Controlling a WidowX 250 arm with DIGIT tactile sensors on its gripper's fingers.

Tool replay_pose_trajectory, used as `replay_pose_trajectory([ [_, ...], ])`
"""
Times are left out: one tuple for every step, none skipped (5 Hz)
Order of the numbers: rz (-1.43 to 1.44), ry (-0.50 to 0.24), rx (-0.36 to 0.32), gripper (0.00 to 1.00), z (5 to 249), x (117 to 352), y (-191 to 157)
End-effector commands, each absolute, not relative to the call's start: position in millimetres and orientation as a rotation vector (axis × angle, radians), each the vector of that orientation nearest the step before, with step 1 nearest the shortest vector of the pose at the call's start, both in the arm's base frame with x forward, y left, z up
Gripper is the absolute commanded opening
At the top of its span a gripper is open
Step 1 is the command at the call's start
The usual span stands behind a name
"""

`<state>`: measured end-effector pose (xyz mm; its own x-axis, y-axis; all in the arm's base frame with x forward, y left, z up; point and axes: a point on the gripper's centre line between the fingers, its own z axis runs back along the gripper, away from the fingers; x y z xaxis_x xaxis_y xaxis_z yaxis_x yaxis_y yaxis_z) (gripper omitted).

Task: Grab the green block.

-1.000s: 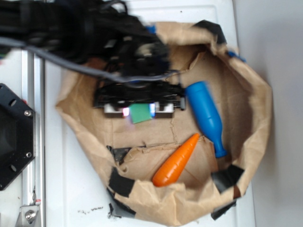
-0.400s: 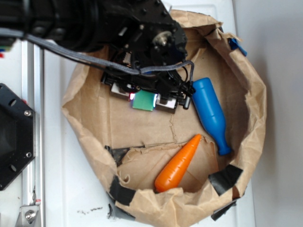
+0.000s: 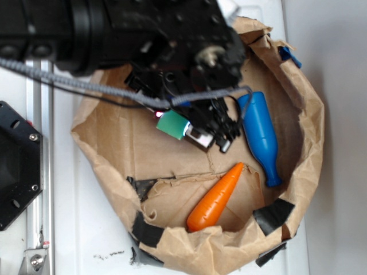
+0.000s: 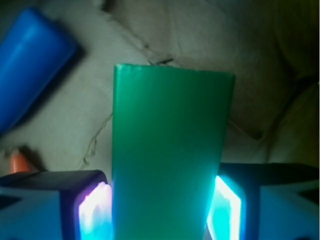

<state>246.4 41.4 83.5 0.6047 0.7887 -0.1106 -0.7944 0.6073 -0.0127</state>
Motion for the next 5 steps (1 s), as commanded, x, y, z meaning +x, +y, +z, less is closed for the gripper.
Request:
replay_pose_trajectory([
  [0.611,-0.066,-0.007,0.00,112,247,25],
  [0.485,-0.110,-0.018,0.00,119,245,23],
  [0.436,-0.140,-0.021,0.00,126,247,24],
  [0.437,-0.110,-0.033,0.00,136,252,29],
  [0.437,-0.091,-0.038,0.00,147,252,32],
])
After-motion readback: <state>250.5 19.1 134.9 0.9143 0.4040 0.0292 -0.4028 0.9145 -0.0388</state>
